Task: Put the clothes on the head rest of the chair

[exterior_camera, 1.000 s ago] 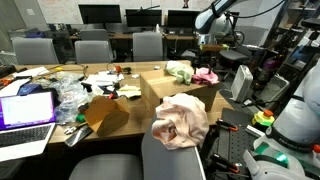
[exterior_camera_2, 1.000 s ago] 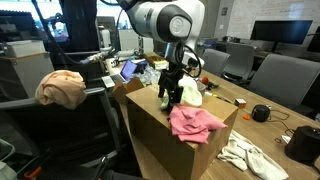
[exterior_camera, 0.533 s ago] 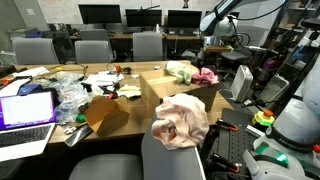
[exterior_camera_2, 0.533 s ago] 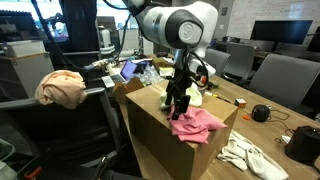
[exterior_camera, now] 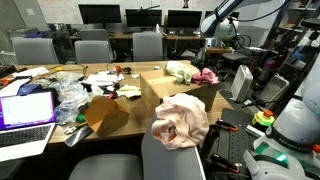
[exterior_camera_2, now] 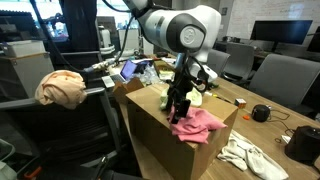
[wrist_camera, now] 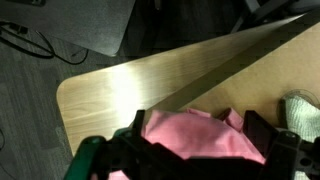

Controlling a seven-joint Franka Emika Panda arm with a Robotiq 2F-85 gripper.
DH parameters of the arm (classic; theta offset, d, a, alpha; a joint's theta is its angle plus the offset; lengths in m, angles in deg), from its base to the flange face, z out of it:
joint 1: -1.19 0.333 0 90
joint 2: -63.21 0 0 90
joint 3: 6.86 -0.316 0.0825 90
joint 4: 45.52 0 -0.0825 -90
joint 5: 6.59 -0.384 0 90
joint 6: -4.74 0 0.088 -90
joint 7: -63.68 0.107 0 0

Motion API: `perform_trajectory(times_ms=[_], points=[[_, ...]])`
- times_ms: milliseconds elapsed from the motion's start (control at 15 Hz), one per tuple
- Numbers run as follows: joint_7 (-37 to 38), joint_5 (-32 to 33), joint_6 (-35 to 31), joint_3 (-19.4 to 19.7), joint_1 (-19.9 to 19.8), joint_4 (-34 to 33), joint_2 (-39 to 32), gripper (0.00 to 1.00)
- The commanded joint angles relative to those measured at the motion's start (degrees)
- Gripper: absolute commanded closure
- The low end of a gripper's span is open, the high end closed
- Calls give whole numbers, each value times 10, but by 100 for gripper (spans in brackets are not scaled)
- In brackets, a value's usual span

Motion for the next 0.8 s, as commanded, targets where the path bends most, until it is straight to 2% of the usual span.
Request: perform_trajectory(times_ms=[0, 467, 733], points=[[-2, -24, -16, -3, 3, 6, -8, 0], [-3, -25, -28, -7, 7, 11, -22, 0], [44, 10, -78, 1, 16, 14, -37, 0]])
